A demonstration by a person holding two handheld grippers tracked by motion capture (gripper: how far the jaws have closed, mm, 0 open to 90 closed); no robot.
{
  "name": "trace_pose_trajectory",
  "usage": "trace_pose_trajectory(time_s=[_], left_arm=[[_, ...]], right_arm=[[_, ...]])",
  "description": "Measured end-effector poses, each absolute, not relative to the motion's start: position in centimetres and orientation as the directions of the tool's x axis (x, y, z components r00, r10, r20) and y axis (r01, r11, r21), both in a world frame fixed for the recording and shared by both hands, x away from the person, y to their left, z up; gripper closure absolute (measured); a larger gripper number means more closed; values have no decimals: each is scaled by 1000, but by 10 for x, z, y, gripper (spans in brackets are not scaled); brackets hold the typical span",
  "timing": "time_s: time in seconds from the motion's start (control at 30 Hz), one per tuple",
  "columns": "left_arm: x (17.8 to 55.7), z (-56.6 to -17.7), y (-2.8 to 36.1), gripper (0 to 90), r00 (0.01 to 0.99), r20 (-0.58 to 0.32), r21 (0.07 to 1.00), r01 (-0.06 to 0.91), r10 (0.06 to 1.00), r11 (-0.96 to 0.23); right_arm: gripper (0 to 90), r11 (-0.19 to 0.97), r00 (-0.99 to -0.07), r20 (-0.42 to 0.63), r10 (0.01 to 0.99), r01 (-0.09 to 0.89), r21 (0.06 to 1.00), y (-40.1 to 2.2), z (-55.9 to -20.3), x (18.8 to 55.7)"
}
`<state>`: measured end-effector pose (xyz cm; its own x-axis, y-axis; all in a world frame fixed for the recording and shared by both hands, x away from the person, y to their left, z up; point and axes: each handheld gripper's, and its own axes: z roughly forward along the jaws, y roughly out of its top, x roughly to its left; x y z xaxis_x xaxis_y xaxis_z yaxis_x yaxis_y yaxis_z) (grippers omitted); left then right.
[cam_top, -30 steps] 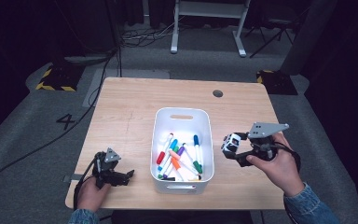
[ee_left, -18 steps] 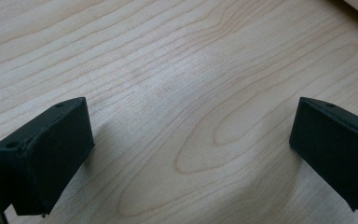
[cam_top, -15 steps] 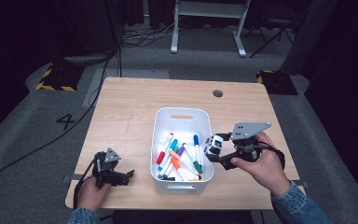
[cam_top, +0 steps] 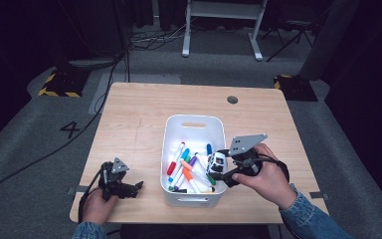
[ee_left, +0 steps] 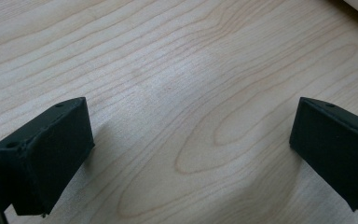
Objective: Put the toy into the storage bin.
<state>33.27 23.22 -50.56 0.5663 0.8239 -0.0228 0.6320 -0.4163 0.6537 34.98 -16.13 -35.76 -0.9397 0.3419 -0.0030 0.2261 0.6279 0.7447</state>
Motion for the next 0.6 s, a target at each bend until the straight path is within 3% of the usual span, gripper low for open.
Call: trace_pose_trajectory(time_s=[0.6], left_arm=[[333, -505, 233, 0, 568, -22, 651, 633, 823, -419]], right_arm=[[247, 760, -957, -31, 289, 210, 615, -138, -375, 352]])
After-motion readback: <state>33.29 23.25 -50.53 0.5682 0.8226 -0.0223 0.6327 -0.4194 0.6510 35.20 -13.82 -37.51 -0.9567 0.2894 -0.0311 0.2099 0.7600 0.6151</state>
